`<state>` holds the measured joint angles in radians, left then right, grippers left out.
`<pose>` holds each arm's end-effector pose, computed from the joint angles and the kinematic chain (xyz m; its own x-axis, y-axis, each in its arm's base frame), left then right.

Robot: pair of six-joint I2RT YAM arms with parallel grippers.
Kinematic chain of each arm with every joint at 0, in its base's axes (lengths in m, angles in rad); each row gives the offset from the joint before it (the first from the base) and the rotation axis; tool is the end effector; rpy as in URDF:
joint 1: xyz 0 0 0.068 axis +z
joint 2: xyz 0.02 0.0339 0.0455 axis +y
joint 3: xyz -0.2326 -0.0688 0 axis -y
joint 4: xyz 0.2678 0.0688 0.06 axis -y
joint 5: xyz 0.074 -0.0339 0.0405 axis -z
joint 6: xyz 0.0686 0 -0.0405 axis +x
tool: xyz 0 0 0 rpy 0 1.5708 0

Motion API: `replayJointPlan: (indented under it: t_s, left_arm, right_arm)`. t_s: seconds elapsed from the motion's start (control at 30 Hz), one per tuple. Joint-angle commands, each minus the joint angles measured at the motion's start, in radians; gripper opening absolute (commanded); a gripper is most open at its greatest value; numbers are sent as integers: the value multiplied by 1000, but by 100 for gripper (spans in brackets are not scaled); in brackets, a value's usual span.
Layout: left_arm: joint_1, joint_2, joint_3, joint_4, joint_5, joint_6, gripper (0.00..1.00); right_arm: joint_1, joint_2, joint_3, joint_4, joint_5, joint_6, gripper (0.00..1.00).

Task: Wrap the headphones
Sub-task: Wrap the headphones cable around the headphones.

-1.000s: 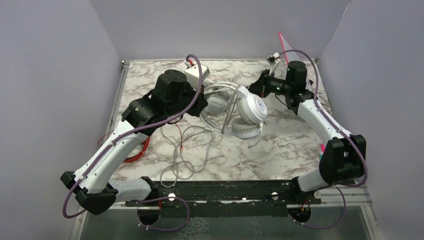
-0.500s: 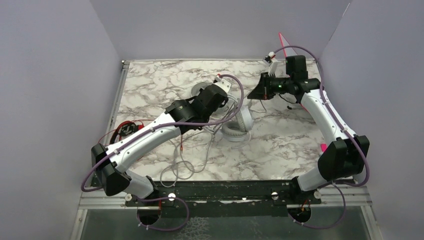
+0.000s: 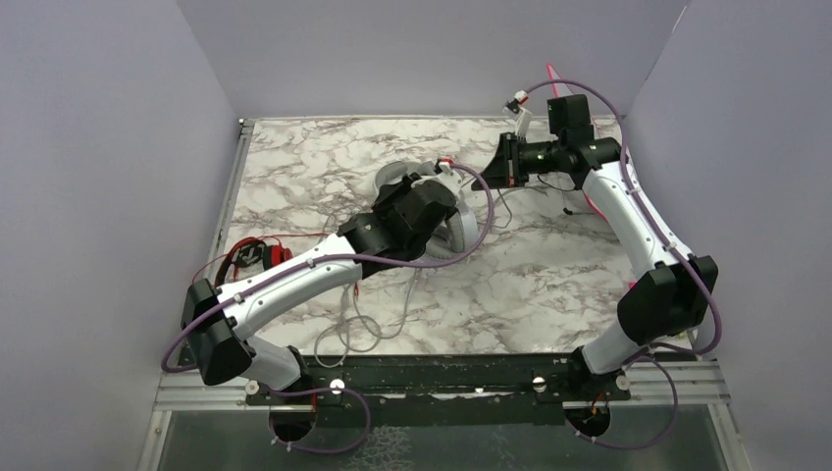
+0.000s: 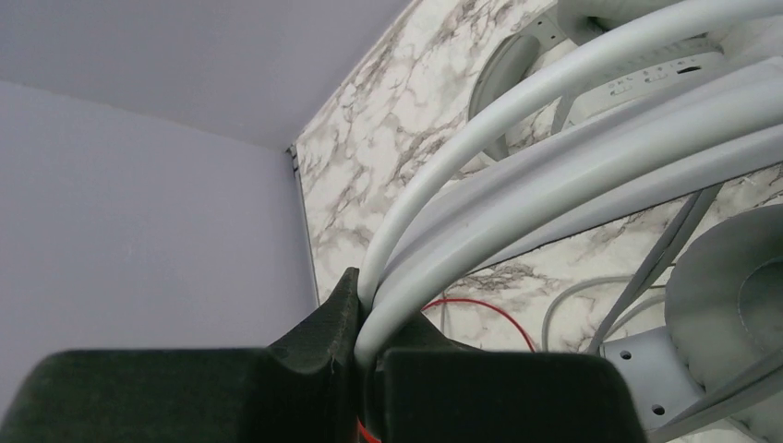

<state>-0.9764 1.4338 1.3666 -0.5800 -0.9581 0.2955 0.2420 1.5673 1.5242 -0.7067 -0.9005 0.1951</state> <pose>0.2425 -0.2585 0.3174 -0.2907 0.7291 -0.6195 0.2045 0.6799 0.7042 0.3509 0.1420 0.3150 -0.7859 -0.0699 -0.6144 -0.5640 0.4885 0.6658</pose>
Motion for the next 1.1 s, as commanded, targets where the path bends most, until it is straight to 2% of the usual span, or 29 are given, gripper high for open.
replayJointPlan:
  t_s: [0.0, 0.13, 0.3, 0.6, 0.7, 0.87, 1.07]
  left_arm:
    - [-22, -71, -105, 85, -23, 210, 0]
    - [-24, -73, -122, 91, -31, 188, 0]
    - [-22, -55, -89, 84, -85, 121, 0]
    - [16, -37, -76, -48, -86, -109, 0]
    - [30, 8, -36, -105, -100, -187, 0]
    - [49, 90, 81, -199, -89, -344, 0]
    - [76, 184, 242, -297, -69, -520, 0]
  right_arm:
    - [-17, 46, 149, 40, -86, 101, 1]
    - [-7, 24, 142, 93, -113, 149, 0]
    - [6, -44, 85, 54, -99, 141, 0]
    - [8, -142, -32, 36, -86, 157, 1]
    - [29, -182, -109, 169, -137, 265, 1]
    - [117, -227, -202, 356, -132, 444, 2]
    - [192, -363, -416, 632, 60, 642, 3]
